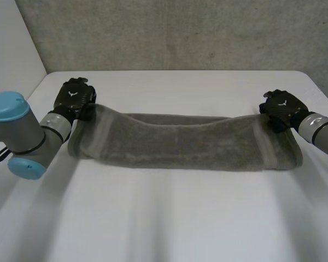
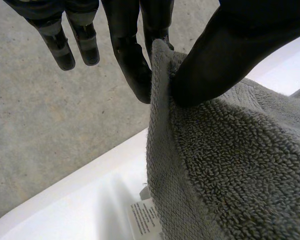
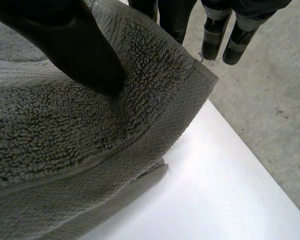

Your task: Fold the towel.

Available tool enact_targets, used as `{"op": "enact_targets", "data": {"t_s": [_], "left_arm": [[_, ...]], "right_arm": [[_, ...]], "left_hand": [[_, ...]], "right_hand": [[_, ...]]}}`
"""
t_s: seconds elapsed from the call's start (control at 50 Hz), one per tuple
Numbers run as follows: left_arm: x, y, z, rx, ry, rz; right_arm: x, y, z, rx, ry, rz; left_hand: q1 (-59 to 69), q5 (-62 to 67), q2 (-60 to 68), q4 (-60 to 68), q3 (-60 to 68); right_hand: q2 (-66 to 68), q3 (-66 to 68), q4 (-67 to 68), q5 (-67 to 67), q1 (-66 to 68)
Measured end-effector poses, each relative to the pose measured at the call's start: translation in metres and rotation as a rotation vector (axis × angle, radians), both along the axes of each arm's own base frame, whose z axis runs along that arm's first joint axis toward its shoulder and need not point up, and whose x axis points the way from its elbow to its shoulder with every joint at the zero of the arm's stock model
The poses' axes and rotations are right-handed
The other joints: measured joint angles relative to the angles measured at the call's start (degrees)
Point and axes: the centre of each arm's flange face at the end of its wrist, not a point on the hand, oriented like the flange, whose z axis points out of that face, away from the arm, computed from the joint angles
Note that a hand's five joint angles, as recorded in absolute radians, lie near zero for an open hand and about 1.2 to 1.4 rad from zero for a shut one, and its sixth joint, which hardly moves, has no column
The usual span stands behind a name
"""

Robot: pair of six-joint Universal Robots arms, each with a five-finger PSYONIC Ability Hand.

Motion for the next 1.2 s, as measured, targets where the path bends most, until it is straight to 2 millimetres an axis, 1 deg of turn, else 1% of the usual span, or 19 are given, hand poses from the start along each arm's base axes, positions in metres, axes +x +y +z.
{"op": "enact_targets", "data": {"t_s": [0.12, 0.22, 0.48, 0.66, 0.68, 0.78, 0.8, 0.82, 0.84, 0.86, 0.88, 0.9, 0.92, 0.94, 0.96, 1.0, 1.06, 1.12, 1.2], "left_arm": [[0.001, -0.006, 0.004, -0.058, 0.011, 0.04], [0.002, -0.01, 0.001, -0.083, 0.016, 0.057], [0.001, -0.014, -0.008, -0.092, 0.013, 0.058], [0.001, -0.017, -0.016, -0.084, 0.006, 0.063], [0.001, -0.018, -0.017, -0.083, 0.005, 0.064], [0.002, -0.019, -0.019, -0.08, 0.003, 0.074], [0.002, -0.019, -0.019, -0.081, 0.004, 0.079], [0.002, -0.019, -0.019, -0.082, 0.004, 0.081], [0.003, -0.019, -0.018, -0.084, 0.004, 0.086], [0.003, -0.02, -0.016, -0.087, 0.004, 0.093], [0.003, -0.02, -0.015, -0.089, 0.004, 0.095], [0.004, -0.02, -0.012, -0.095, 0.005, 0.102], [0.005, -0.02, -0.009, -0.103, 0.005, 0.108], [0.005, -0.02, -0.004, -0.113, 0.004, 0.115], [0.005, -0.02, -0.001, -0.119, 0.003, 0.118], [0.006, -0.019, 0.01, -0.142, -0.002, 0.127], [0.008, -0.015, 0.028, -0.177, -0.015, 0.135], [0.01, -0.008, 0.041, -0.201, -0.031, 0.138], [0.012, 0.005, 0.051, -0.204, -0.053, 0.136]], "right_arm": [[0.001, -0.003, -0.008, -0.001, 0.005, -0.008], [-0.001, -0.008, -0.011, -0.023, 0.01, -0.026], [-0.004, -0.022, -0.007, -0.106, -0.026, -0.075], [0.006, -0.03, -0.018, -0.133, -0.039, -0.064], [0.008, -0.031, -0.02, -0.134, -0.038, -0.063], [0.011, -0.035, -0.027, -0.145, -0.026, -0.082], [0.011, -0.037, -0.027, -0.152, -0.022, -0.094], [0.011, -0.038, -0.027, -0.158, -0.02, -0.103], [0.01, -0.039, -0.025, -0.17, -0.017, -0.118], [0.009, -0.04, -0.023, -0.181, -0.014, -0.132], [0.009, -0.041, -0.022, -0.187, -0.013, -0.14], [0.008, -0.042, -0.018, -0.201, -0.011, -0.154], [0.007, -0.043, -0.013, -0.216, -0.011, -0.166], [0.006, -0.043, -0.006, -0.232, -0.011, -0.177], [0.006, -0.042, -0.002, -0.24, -0.012, -0.183], [0.004, -0.04, 0.014, -0.27, -0.015, -0.2], [0.001, -0.032, 0.04, -0.306, -0.022, -0.219], [-0.002, -0.021, 0.058, -0.318, -0.026, -0.23], [-0.005, 0.0, 0.069, -0.297, -0.025, -0.234]], "left_hand": [[0.0, 0.0, 0.0, 0.0, 0.0], [0.0, 0.0, 0.0, 0.0, 0.0], [0.0, 0.0, 0.0, 0.0, 0.0], [0.0, 0.0, 0.0, 0.0, 0.0], [0.0, 0.0, 0.0, 0.0, 0.0], [-0.02, -0.59, -0.86, 0.0, 0.0], [-4.39, -6.96, -7.4, 0.0, 0.0], [-6.86, -9.15, -10.36, 0.0, 0.0], [-13.67, -17.12, -17.73, 0.0, 0.0], [-26.64, -29.27, -30.87, 0.0, 0.0], [-31.44, -34.13, -34.45, 0.0, 0.0], [-40.85, -45.08, -45.1, 0.0, 0.0], [-50.41, -55.21, -54.78, 0.0, 0.0], [-55.88, -61.04, -60.71, 0.0, 0.0], [-56.94, -62.76, -62.51, 0.0, 0.0], [-57.61, -63.64, -63.97, 0.0, 0.0], [-57.61, -63.64, -63.97, 0.0, 0.0], [-57.61, -63.64, -63.97, 0.0, 0.0], [-57.61, -63.64, -63.97, 0.0, 0.0]], "right_hand": [[0.0, 0.0, 0.0, 0.0, 0.0], [0.0, 0.0, 0.0, 0.0, 0.0], [0.0, 0.0, 0.0, 0.0, 0.0], [0.0, 0.0, 0.0, 0.0, 0.0], [-3.25, 0.0, 0.0, -2.69, -2.99], [-28.53, 0.0, 0.0, -29.92, -29.35], [-33.89, 0.0, 0.0, -35.36, -34.31], [-37.39, 0.0, 0.0, -39.42, -37.74], [-42.33, 0.01, 0.0, -46.05, -42.68], [-46.67, 0.0, 0.0, -51.29, -46.95], [-49.82, 0.0, 0.0, -55.15, -50.14], [-54.73, 0.0, 0.0, -60.28, -54.89], [-59.4, 0.0, 0.0, -62.66, -59.2], [-64.06, 0.0, 0.0, -62.74, -63.64], [-66.63, 0.01, 0.0, -62.74, -65.87], [-71.46, 0.0, 0.0, -62.74, -68.46], [-71.53, 0.0, 0.0, -62.74, -68.46], [-71.53, 0.0, 0.0, -62.74, -68.46], [-71.53, 0.0, 0.0, -62.74, -68.46]]}}
